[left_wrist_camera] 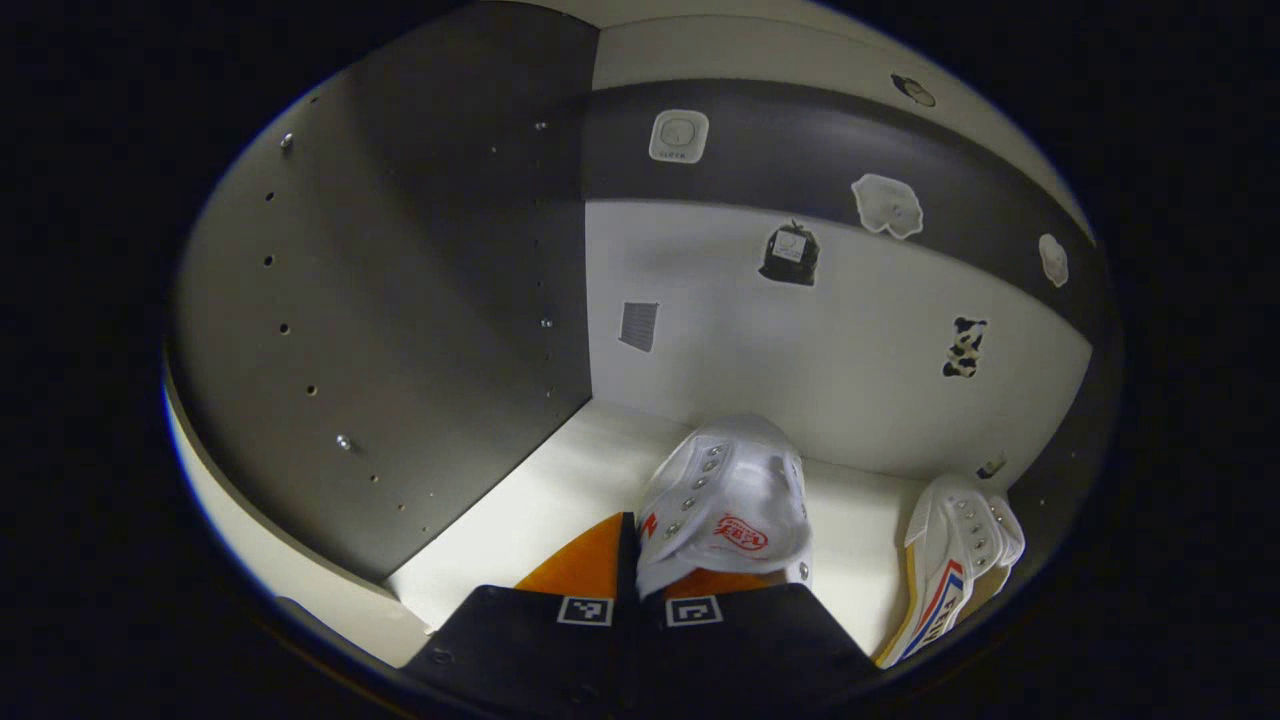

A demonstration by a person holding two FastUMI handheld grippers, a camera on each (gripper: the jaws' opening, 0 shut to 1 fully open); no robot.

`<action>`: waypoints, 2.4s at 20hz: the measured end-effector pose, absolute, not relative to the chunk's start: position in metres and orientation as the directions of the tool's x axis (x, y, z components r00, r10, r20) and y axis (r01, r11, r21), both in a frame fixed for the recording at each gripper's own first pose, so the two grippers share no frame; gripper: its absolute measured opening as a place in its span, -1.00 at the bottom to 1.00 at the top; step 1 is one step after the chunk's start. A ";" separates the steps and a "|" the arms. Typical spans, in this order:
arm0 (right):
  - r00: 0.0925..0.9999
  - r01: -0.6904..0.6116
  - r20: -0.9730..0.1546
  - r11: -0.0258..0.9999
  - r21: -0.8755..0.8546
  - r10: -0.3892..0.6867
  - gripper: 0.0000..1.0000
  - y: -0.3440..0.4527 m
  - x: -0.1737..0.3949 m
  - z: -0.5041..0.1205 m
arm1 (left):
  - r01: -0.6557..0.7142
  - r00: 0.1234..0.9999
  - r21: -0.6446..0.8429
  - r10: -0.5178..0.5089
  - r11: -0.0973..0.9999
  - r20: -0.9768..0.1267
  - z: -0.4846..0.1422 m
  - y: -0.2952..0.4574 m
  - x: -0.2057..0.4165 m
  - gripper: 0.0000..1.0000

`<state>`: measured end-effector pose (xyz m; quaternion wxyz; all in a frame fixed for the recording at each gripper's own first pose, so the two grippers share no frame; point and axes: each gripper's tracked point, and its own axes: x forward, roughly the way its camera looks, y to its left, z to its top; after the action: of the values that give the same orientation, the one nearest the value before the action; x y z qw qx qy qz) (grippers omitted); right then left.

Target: Grab one shoe with the right hand and put it into the shoe cabinet, grab the other shoe with the left hand and put it into the shoe cabinet; then close the right door with the right hand and the left door with the left hand.

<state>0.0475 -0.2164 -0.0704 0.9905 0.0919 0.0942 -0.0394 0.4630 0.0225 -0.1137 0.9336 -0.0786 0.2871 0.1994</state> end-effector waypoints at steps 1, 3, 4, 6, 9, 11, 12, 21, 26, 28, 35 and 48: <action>0.979 0.101 -0.193 0.979 0.175 -0.066 0.97 -0.218 0.047 -0.071 | -0.424 0.744 -0.025 0.333 0.905 -0.579 -0.119 0.023 0.464 -0.91; 0.978 0.109 -0.192 0.979 0.172 -0.076 0.97 -0.220 0.046 -0.071 | -0.435 0.726 -0.013 0.342 0.901 -0.596 -0.128 0.026 0.463 -0.90; 0.978 0.113 -0.191 0.979 0.172 -0.079 0.97 -0.220 0.045 -0.071 | -0.435 0.729 -0.020 0.339 0.900 -0.595 -0.129 0.025 0.463 -0.89; 0.978 0.117 -0.191 0.977 0.176 -0.083 0.97 -0.221 0.043 -0.071 | -0.412 0.748 -0.051 0.305 0.910 -0.589 -0.128 0.021 0.463 -0.82; 0.979 0.114 -0.190 0.976 0.185 -0.079 0.97 -0.217 0.039 -0.070 | -0.364 0.782 -0.043 0.280 0.930 -0.556 -0.113 0.015 0.459 -0.37; 0.980 0.106 -0.185 0.976 0.192 -0.070 0.97 -0.211 0.036 -0.068 | -0.323 0.809 -0.028 0.261 0.946 -0.527 -0.102 0.008 0.455 -0.20; 0.981 0.102 -0.181 0.976 0.194 -0.066 0.97 -0.209 0.035 -0.066 | -0.309 0.819 -0.015 0.258 0.951 -0.512 -0.097 0.006 0.450 0.00; 0.989 0.059 -0.147 0.979 0.194 -0.031 0.97 -0.190 0.025 -0.045 | -0.202 0.946 0.107 0.222 0.974 -0.237 -0.024 -0.020 0.365 0.71; 0.990 0.053 -0.138 0.979 0.199 -0.025 0.97 -0.190 0.033 -0.030 | -0.132 0.983 0.080 0.141 0.988 -0.113 0.022 -0.047 0.282 0.93; 0.992 0.043 -0.127 0.980 0.192 -0.018 0.97 -0.191 0.041 -0.023 | -0.093 0.991 0.057 0.099 0.994 -0.094 0.030 -0.058 0.244 0.93; 0.996 0.002 -0.087 0.986 0.164 0.012 0.97 -0.198 0.085 -0.007 | -0.039 0.996 -0.026 0.037 0.999 -0.082 0.041 -0.060 0.137 0.94; 0.999 0.003 -0.051 0.991 0.133 0.004 0.95 -0.174 0.113 -0.001 | -0.061 0.996 -0.059 0.057 0.996 -0.065 0.037 -0.002 0.049 0.94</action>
<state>0.1129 -0.1741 -0.0012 0.9975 0.0666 0.0254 0.0004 0.0486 -0.0017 0.0367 0.9986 -0.0304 0.0315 0.0295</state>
